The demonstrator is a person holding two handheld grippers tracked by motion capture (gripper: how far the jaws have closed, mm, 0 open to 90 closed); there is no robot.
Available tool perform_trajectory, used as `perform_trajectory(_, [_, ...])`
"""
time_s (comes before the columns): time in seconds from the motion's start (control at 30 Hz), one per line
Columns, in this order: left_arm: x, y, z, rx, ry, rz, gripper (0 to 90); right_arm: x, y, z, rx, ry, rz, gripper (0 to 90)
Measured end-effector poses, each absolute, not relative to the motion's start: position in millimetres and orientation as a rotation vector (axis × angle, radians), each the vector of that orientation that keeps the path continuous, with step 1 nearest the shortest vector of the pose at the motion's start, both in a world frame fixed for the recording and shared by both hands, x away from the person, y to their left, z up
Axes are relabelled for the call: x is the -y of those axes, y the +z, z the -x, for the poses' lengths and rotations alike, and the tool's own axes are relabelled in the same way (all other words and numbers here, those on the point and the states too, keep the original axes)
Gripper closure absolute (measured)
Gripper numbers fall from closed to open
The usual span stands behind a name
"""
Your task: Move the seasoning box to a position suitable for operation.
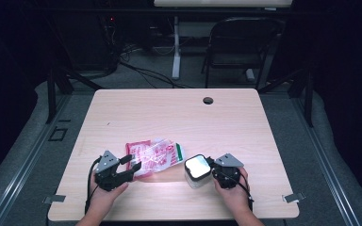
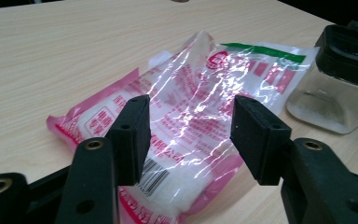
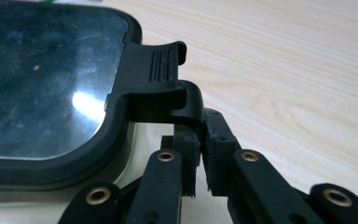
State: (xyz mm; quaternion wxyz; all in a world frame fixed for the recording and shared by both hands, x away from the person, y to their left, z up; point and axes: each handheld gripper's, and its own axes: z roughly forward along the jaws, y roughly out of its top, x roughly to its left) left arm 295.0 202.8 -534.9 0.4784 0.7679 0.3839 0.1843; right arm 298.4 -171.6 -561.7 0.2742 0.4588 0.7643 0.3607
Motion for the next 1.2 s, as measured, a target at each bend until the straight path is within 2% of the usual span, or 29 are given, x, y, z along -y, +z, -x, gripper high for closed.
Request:
perform_trajectory(0.1, [-197.7,-531.6,-292.6,-0.912,0.422,-1.872,52.5,171.2,-558.1,-290.9,-2.092,0.969,-1.24,82.7])
perform_trajectory(0.13, [-195.7,-530.2,-292.0,-0.903,0.408,-1.874,57.2,171.8,-554.3,-286.2,-2.126,0.96,-1.249,81.3])
perform_trajectory(0.3, [-179.0,-524.9,-291.7,-0.859,0.384,-1.911,66.2,173.8,-550.3,-275.5,-2.162,0.967,-1.26,76.6])
perform_trajectory(0.37, [-173.1,-524.4,-291.8,-0.85,0.368,-1.918,74.1,175.5,-548.8,-264.6,-2.191,0.987,-1.264,73.2])
perform_trajectory(0.4, [-169.7,-524.0,-292.1,-0.846,0.35,-1.916,74.1,175.5,-548.8,-264.6,-2.191,0.987,-1.264,73.2])
perform_trajectory(0.47, [-159.8,-522.2,-293.7,-0.828,0.329,-1.934,82.5,178.1,-544.9,-254.2,-2.196,1.027,-1.259,71.4])
perform_trajectory(0.6, [-145.6,-520.9,-298.9,-0.816,0.301,-1.949,90.0,185.3,-536.1,-244.5,-2.147,1.067,-1.257,70.5])
perform_trajectory(0.73, [-132.7,-522.0,-304.8,-0.81,0.285,-1.978,90.0,192.9,-528.7,-247.2,-2.094,1.093,-1.264,71.9])
perform_trajectory(0.9, [-111.0,-529.2,-313.9,-0.826,0.227,-2.022,90.0,199.6,-525.2,-276.5,-2.074,1.156,-1.324,73.0])
perform_trajectory(0.93, [-103.7,-532.5,-314.9,-0.825,0.212,-2.043,90.0,196.9,-529.7,-286.4,-2.074,1.157,-1.324,72.5])
perform_trajectory(1.2, [-94.2,-539.9,-316.3,-0.789,0.146,-2.067,90.0,193.1,-546.9,-291.1,-2.092,1.171,-1.333,72.5])
